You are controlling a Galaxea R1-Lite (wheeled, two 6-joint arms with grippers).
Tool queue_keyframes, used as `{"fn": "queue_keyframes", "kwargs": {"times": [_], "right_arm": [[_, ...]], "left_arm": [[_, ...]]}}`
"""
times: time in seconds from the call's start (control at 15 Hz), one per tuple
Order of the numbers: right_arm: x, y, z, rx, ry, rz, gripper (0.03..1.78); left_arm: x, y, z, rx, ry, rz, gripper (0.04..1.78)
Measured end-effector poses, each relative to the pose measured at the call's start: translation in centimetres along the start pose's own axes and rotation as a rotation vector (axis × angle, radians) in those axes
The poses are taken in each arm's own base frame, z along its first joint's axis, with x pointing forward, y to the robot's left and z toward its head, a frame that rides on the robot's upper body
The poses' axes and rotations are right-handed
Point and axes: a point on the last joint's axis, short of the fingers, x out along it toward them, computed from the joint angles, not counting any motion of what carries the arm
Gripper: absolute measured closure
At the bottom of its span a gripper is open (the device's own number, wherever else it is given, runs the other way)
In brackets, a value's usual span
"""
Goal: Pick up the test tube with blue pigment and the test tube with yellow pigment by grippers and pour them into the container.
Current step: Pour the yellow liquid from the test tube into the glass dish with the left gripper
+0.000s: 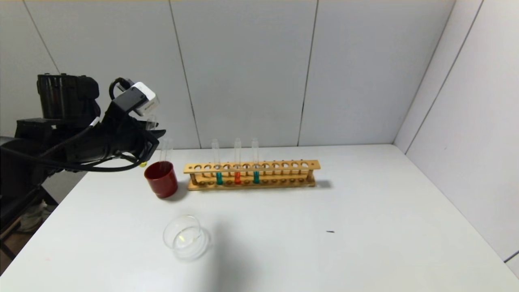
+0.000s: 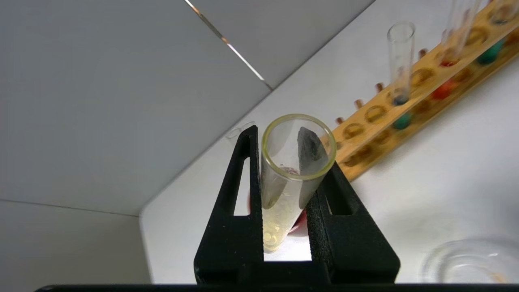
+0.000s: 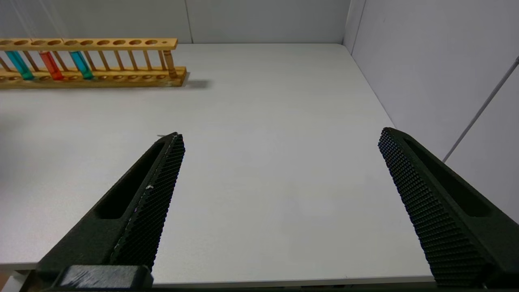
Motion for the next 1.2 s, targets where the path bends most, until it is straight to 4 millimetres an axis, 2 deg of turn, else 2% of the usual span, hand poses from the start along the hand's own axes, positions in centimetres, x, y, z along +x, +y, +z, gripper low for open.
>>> {"fn": "queue_keyframes", "kwargs": {"times": [0.2, 0.4, 0.8, 1.2], "right_arm": [[0.0, 0.0, 0.0, 0.0, 0.0, 0.0, 0.06], [0.0, 0.0, 0.0, 0.0, 0.0, 0.0, 0.06], [0.0, 0.0, 0.0, 0.0, 0.0, 0.0, 0.06], [0.0, 0.0, 0.0, 0.0, 0.0, 0.0, 0.06]], "left_arm": [[-0.6, -0.8, -1.1, 0.17, -0.025, 0.005, 1.48], [-1.4, -2.1, -2.4, 0.263, -0.049, -0.1, 1.48], [-3.2, -4.9, -7.4, 0.45, -0.006, -0.223, 1.48], [-2.0, -5.4, -8.7, 0.641, -0.065, -0.22, 1.48]]}}
